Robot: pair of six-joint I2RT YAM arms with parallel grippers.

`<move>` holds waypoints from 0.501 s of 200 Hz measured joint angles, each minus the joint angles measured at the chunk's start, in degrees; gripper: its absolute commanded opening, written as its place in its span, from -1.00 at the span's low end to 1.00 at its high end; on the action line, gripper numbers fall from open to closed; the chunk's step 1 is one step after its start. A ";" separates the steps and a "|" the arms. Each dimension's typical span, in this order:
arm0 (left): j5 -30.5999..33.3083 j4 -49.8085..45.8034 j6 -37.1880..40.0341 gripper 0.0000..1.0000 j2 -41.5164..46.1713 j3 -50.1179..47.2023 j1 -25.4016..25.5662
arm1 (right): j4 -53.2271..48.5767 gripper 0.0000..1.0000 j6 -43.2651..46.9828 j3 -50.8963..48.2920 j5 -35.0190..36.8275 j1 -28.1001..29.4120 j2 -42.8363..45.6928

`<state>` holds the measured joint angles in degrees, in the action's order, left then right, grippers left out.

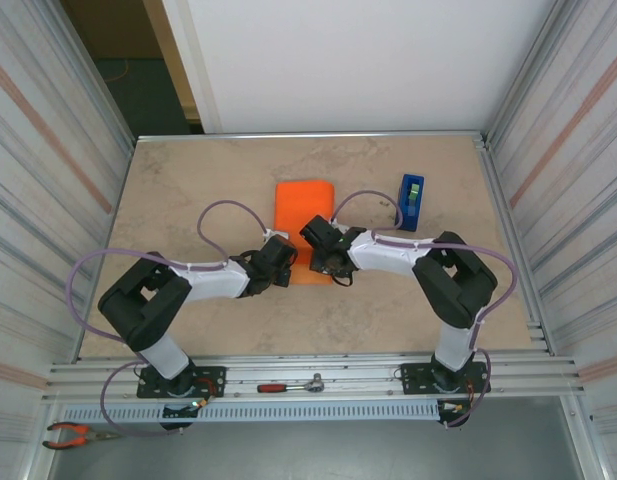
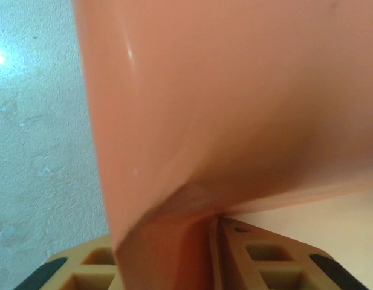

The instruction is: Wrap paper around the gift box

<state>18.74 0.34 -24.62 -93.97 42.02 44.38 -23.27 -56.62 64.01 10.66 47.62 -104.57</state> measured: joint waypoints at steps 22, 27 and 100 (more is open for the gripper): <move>0.00 0.02 0.00 -0.38 0.00 0.00 0.11 | -0.04 -0.73 0.00 0.00 -0.15 0.00 -0.85; 0.02 0.00 0.02 -0.39 0.00 0.00 0.17 | -0.07 -0.73 -0.22 0.00 -0.15 0.00 -0.94; 0.07 0.02 0.02 -0.44 0.00 0.00 0.37 | -3.19 -1.00 -1.73 0.81 0.50 0.72 -0.96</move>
<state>18.81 0.36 -24.60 -93.97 42.02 44.75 -26.46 -58.35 64.82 11.16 48.34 -105.54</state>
